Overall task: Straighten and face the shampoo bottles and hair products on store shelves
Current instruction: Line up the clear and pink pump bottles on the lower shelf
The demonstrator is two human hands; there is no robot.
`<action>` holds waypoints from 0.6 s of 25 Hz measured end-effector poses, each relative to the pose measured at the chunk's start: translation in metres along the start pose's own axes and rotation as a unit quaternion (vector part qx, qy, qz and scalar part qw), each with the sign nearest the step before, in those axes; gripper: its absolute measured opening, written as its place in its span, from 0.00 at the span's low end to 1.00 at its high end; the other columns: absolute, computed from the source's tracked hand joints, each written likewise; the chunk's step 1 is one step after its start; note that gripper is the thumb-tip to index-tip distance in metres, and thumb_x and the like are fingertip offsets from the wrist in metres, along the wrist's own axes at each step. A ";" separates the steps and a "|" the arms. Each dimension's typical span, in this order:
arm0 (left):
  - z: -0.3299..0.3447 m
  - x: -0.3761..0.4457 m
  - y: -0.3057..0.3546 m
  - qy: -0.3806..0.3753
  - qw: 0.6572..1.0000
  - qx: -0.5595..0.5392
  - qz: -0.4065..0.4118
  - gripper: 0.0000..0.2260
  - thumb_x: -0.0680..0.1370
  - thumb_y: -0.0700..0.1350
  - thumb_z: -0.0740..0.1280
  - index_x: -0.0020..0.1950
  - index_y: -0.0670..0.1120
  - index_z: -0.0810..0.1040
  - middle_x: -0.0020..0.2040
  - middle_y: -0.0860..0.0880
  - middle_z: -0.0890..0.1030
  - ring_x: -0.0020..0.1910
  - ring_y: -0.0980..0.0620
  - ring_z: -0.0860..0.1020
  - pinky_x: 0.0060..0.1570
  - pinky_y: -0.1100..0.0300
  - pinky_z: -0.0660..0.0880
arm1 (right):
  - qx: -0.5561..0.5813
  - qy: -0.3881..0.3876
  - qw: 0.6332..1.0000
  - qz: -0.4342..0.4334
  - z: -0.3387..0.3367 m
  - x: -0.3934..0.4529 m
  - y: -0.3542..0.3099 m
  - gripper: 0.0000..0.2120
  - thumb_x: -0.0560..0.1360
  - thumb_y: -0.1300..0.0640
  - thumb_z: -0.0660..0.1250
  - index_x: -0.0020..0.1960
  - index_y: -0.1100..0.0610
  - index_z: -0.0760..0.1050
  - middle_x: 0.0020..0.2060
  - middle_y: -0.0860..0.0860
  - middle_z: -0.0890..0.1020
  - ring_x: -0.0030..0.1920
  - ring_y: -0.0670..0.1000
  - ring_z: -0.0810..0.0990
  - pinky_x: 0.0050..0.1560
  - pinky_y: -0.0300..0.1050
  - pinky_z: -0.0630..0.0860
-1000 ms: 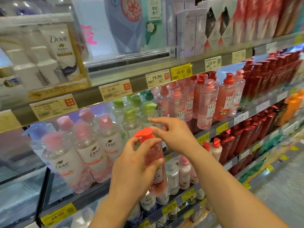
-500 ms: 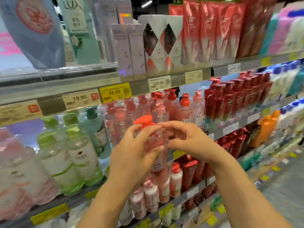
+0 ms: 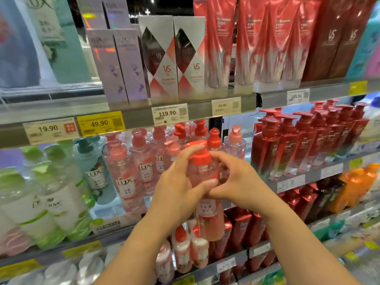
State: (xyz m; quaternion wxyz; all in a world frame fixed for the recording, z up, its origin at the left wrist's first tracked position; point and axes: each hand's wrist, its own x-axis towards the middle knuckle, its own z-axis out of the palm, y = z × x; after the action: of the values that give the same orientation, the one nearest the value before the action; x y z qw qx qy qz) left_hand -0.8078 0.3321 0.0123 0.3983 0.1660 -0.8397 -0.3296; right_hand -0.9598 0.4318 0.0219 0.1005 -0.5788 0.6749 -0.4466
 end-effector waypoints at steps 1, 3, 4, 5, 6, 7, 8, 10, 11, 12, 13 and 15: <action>0.001 0.002 -0.003 0.018 0.999 -0.029 -0.012 0.28 0.70 0.58 0.72 0.66 0.73 0.63 0.55 0.62 0.78 0.30 0.62 0.76 0.35 0.57 0.78 | 0.012 0.002 1.000 -0.001 -0.002 0.005 0.001 0.34 0.59 0.52 0.79 0.62 0.35 0.75 0.48 0.32 0.83 0.46 0.36 0.82 0.45 0.28 0.74; 0.001 0.005 -0.014 0.086 0.994 -0.053 -0.042 0.24 0.73 0.60 0.69 0.64 0.72 0.63 0.55 0.61 0.80 0.29 0.58 0.77 0.35 0.54 0.80 | 0.027 0.006 1.000 -0.001 -0.007 0.014 0.003 0.30 0.57 0.46 0.81 0.56 0.33 0.75 0.47 0.28 0.82 0.44 0.34 0.82 0.41 0.25 0.73; 0.000 0.005 -0.021 0.133 0.989 -0.030 -0.058 0.23 0.73 0.60 0.69 0.63 0.72 0.63 0.55 0.61 0.79 0.31 0.57 0.77 0.36 0.55 0.80 | 0.030 0.011 0.999 0.005 -0.010 0.018 0.004 0.30 0.56 0.45 0.81 0.55 0.32 0.74 0.47 0.26 0.80 0.45 0.32 0.81 0.41 0.23 0.72; -0.001 0.005 -0.029 0.172 0.982 0.011 -0.080 0.23 0.72 0.60 0.69 0.62 0.70 0.63 0.56 0.61 0.78 0.35 0.57 0.78 0.38 0.55 0.79 | 0.031 0.019 0.999 0.012 -0.012 0.022 0.004 0.31 0.55 0.43 0.81 0.55 0.32 0.73 0.48 0.24 0.80 0.46 0.30 0.80 0.41 0.23 0.72; -0.001 0.006 -0.036 0.192 0.974 0.059 -0.109 0.25 0.71 0.61 0.70 0.64 0.67 0.62 0.57 0.60 0.76 0.41 0.58 0.78 0.44 0.54 0.79 | 0.030 0.026 0.999 0.015 -0.013 0.026 0.006 0.32 0.54 0.42 0.81 0.55 0.32 0.73 0.49 0.24 0.79 0.47 0.30 0.80 0.42 0.23 0.73; 0.001 0.008 -0.043 0.190 0.965 0.108 -0.142 0.29 0.71 0.61 0.71 0.67 0.62 0.62 0.61 0.57 0.74 0.49 0.57 0.78 0.51 0.53 0.77 | 0.031 0.027 0.999 0.014 -0.013 0.030 0.008 0.33 0.54 0.42 0.81 0.57 0.32 0.73 0.50 0.25 0.80 0.48 0.31 0.81 0.44 0.25 0.75; 0.004 0.011 -0.051 0.167 0.958 0.151 -0.177 0.34 0.70 0.61 0.72 0.70 0.58 0.60 0.65 0.52 0.72 0.58 0.53 0.75 0.57 0.52 0.75 | 0.034 0.025 0.999 0.011 -0.012 0.035 0.010 0.34 0.55 0.43 0.81 0.58 0.34 0.73 0.50 0.28 0.81 0.48 0.33 0.82 0.47 0.29 0.77; 0.011 0.018 -0.061 0.117 0.944 0.190 -0.242 0.38 0.69 0.62 0.73 0.71 0.49 0.60 0.67 0.45 0.71 0.64 0.46 0.72 0.59 0.49 0.73 | 0.034 0.023 0.999 0.007 -0.009 0.042 0.013 0.35 0.56 0.45 0.82 0.61 0.37 0.74 0.49 0.34 0.84 0.48 0.37 0.84 0.51 0.41 0.81; 0.014 0.022 -0.063 0.109 0.940 0.185 -0.265 0.35 0.68 0.62 0.74 0.66 0.46 0.62 0.62 0.43 0.73 0.60 0.43 0.74 0.54 0.49 0.75 | 0.020 0.026 0.999 0.004 -0.007 0.045 0.014 0.35 0.56 0.43 0.82 0.62 0.39 0.74 0.48 0.36 0.85 0.47 0.38 0.84 0.51 0.45 0.82; 0.015 0.026 -0.066 0.108 0.939 0.171 -0.279 0.30 0.69 0.61 0.74 0.58 0.46 0.64 0.55 0.43 0.76 0.51 0.43 0.76 0.45 0.50 0.75 | -0.008 0.032 0.999 -0.001 -0.005 0.047 0.015 0.36 0.56 0.40 0.80 0.62 0.39 0.73 0.48 0.36 0.85 0.47 0.38 0.84 0.50 0.46 0.81; 0.016 0.027 -0.070 0.102 0.938 0.160 -0.289 0.26 0.69 0.60 0.74 0.51 0.48 0.63 0.49 0.45 0.77 0.43 0.46 0.76 0.37 0.53 0.73 | -0.049 0.038 0.998 -0.007 -0.003 0.049 0.015 0.36 0.56 0.36 0.78 0.62 0.38 0.73 0.48 0.35 0.84 0.47 0.38 0.83 0.49 0.46 0.81; 0.015 0.027 -0.075 0.087 0.941 0.147 -0.291 0.23 0.71 0.60 0.73 0.46 0.49 0.62 0.41 0.46 0.76 0.34 0.52 0.72 0.28 0.57 0.66 | -0.111 0.044 0.993 -0.015 0.000 0.052 0.016 0.37 0.55 0.30 0.72 0.63 0.38 0.71 0.50 0.35 0.83 0.49 0.40 0.82 0.48 0.46 0.79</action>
State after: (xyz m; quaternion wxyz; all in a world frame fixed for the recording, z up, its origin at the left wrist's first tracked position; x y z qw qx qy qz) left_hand -0.8355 0.2697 -0.0308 0.3273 0.4877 -0.7562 -0.2883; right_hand -0.9872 0.3849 0.0298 -0.0008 -0.5759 0.7153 -0.3958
